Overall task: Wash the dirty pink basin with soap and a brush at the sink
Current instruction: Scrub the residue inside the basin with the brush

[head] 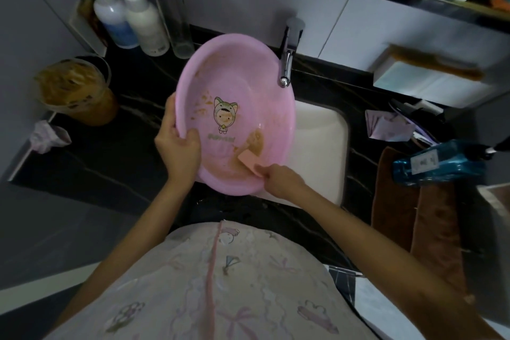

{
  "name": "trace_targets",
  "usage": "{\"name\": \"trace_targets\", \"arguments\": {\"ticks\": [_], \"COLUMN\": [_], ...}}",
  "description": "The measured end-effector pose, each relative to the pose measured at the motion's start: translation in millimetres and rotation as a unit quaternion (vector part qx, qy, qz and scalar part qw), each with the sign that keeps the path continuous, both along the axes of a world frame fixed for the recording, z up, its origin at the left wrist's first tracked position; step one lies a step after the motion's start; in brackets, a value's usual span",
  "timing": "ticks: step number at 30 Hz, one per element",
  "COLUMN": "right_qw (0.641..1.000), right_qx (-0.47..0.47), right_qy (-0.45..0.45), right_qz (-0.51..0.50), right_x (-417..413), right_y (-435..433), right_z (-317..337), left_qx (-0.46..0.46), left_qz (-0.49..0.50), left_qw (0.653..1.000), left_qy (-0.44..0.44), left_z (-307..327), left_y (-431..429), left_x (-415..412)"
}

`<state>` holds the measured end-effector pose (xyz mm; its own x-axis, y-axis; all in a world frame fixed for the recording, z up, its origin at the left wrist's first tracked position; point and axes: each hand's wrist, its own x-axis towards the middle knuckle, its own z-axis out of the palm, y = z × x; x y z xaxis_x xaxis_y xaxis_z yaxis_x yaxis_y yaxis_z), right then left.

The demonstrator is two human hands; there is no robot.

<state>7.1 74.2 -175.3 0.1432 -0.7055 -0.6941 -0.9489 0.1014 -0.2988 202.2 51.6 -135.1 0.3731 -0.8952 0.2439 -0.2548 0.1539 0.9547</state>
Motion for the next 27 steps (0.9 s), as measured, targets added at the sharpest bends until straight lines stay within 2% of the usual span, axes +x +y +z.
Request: {"name": "trace_targets", "arguments": {"ticks": [2,5,8,12,15,18,20,22,24,27], "right_qw": [0.995,0.955,0.929,0.95,0.984,0.994,0.992,0.996,0.976,0.955], "right_qx": [0.046,0.122,0.18,0.176,0.074,-0.046,-0.061,0.015,0.091,0.133], "right_qy": [-0.078,-0.227,-0.269,-0.201,-0.085,0.102,0.114,0.008,-0.104,-0.203], "right_qz": [-0.035,-0.149,-0.178,-0.16,-0.138,-0.013,-0.006,-0.089,-0.166,-0.173], "right_x": [13,23,21,-10,-39,-53,-48,-33,-15,22], "right_y": [1,0,0,-11,-37,-58,-59,-45,-22,0], "right_z": [13,32,33,29,24,21,16,14,14,28], "left_qx": [0.004,0.006,0.003,0.006,0.007,0.005,0.004,-0.001,-0.005,-0.007], "left_qz": [0.004,0.01,0.005,0.004,-0.001,-0.012,-0.012,-0.011,-0.012,-0.004], "left_qw": [1.0,1.0,1.0,1.0,1.0,1.0,1.0,1.0,1.0,1.0], "left_qy": [0.004,0.011,0.011,0.007,0.007,0.011,0.013,0.008,0.003,0.001], "left_z": [-2,-1,0,0,-1,-1,-1,-3,-3,-2], "left_y": [0,0,1,0,-1,0,0,-1,-3,-2], "left_x": [0,0,-1,0,2,4,4,3,0,0]}}
